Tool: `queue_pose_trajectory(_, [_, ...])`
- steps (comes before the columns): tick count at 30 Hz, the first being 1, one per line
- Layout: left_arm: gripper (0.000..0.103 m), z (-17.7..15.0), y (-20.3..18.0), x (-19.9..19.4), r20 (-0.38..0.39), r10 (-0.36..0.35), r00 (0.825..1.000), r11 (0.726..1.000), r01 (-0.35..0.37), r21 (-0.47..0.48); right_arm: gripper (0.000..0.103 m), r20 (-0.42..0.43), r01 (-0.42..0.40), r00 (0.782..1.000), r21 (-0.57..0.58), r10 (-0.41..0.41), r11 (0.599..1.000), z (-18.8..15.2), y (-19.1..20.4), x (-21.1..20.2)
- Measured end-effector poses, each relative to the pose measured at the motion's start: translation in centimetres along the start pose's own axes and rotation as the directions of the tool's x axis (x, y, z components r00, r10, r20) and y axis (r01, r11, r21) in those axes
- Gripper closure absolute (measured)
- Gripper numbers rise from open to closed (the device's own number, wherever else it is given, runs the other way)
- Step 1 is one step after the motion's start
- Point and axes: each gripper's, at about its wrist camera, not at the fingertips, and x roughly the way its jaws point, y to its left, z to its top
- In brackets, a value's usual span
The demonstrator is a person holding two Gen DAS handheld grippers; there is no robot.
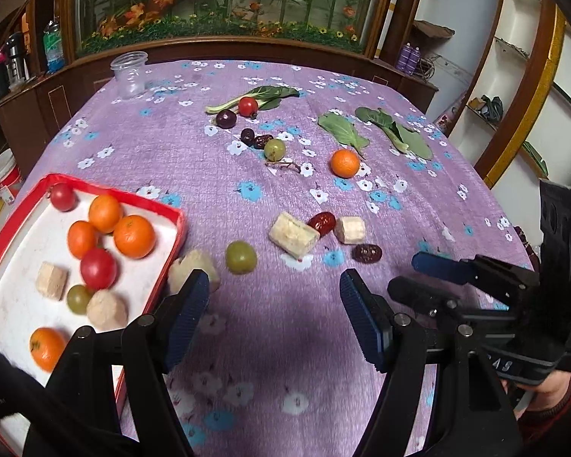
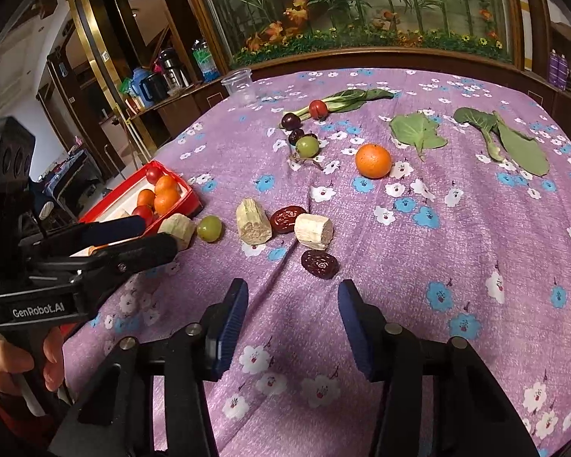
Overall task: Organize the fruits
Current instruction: 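Move both open tools back over the table toward the remaining pieces, then grasp a beige sugarcane piece with the left tool while the right tool grasps a dried date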
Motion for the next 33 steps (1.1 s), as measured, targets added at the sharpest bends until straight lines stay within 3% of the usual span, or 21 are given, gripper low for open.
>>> queue_pose_trajectory(21, [0.033,2.9,-2.0,5.6,-0.051,-0.011,0.999,0.996,0.016,0.087,0.062,-0.032,0.042,0.999,0.025,-0.041,0.999,1.2,-1.2,2.8])
queue_pose_trajectory(33, [0.059,2.3,-2.1,7.2,-0.064,-0.018,0.998,0.996,0.024,0.087,0.076,-0.052,0.095,0.994,-0.014,-0.095,0.995,1.3,-0.7,4.7])
